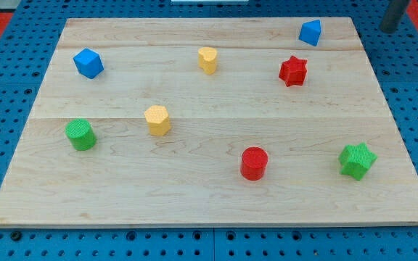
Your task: Push the red star to the yellow heart
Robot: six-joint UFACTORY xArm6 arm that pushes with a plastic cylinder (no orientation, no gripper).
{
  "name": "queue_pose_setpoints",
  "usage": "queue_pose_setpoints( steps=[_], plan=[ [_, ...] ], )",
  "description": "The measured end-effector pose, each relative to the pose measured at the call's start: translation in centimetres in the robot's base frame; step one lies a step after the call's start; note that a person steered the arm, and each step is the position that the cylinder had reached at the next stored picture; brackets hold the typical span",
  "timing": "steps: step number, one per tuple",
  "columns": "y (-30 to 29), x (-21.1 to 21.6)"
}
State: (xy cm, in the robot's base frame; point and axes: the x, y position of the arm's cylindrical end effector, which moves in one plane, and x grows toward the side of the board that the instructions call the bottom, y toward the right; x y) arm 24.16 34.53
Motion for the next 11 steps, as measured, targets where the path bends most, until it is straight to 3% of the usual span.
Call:
queue_pose_setpoints(
  steps=[1, 2, 5, 6, 9, 11],
  plan=[
    [0.0, 4.6],
    [-3.9, 8.5],
    [-18.7, 11.3],
    [-19.8, 12.5],
    [-19.9, 9.5],
    [-24.7, 7.1]
  ],
)
